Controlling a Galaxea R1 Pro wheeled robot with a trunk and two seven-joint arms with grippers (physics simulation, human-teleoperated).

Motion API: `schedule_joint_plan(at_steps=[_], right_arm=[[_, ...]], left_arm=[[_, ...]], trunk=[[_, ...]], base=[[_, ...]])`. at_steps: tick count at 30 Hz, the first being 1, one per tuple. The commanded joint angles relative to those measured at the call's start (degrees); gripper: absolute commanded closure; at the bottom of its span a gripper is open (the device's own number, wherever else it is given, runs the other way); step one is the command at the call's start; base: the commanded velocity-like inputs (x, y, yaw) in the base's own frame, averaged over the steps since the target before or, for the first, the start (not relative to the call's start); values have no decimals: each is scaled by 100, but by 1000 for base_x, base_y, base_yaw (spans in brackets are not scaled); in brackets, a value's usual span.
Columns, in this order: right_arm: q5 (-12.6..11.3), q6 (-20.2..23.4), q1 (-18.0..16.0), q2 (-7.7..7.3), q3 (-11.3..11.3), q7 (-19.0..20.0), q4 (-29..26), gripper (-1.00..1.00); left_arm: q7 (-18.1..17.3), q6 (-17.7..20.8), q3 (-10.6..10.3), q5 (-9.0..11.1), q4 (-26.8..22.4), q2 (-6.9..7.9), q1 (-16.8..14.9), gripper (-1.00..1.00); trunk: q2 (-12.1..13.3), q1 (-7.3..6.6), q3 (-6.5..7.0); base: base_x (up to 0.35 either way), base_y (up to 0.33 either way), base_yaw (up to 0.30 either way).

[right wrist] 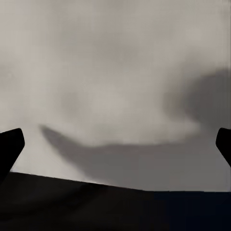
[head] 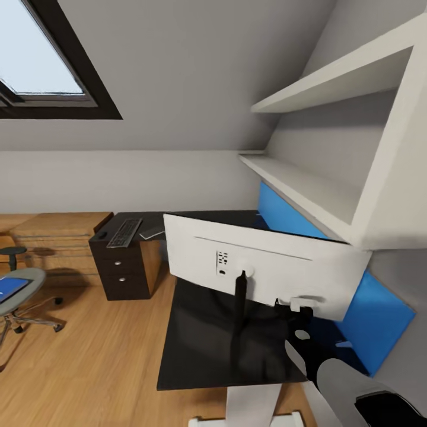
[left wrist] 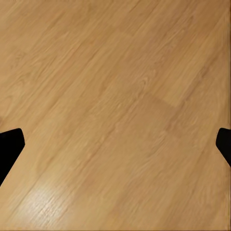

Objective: In the bedroom, organize the workspace by keeping the computer under the desk, ensuring the monitor is on the desk, placing the keyboard on the desk next to the monitor, placing the mouse on the desk next to the keyboard, moving the folder from the swivel chair onto the desk next to the mouse, stacking the notebook on top of the folder with the pen on top of the notebook, and positioning the swivel chair next to the desk.

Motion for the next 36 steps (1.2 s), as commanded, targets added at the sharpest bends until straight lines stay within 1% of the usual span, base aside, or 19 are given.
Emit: schedule_joint_plan(at_steps=[1, 9, 16, 30, 36], right_arm=[[-52, -18, -7, -3, 63, -15, 2, -100], [-45, -16, -8, -3, 64, -15, 2, -100], [-46, -17, -8, -3, 64, -15, 2, -100], [-45, -20, -6, -3, 64, -15, 2, -100], [-51, -17, -8, 0, 64, -15, 2, -100]], left_arm=[[1, -12, 11, -8, -2, 0, -3, -100], [-8, -22, 12, -6, -2, 1, 1, -100], [-8, -41, 12, -10, -2, -6, -4, -100], [-17, -50, 12, -11, -3, -16, -3, -100], [-19, -51, 12, -11, -2, -20, -5, -100]], trunk=[[-9, 5, -11], [-9, 5, -11], [-9, 5, -11], [-9, 5, -11], [-9, 5, -11]], base=[[321, -108, 0], [290, -123, 0], [65, -31, 0], [178, -1, 0], [44, 0, 0]])
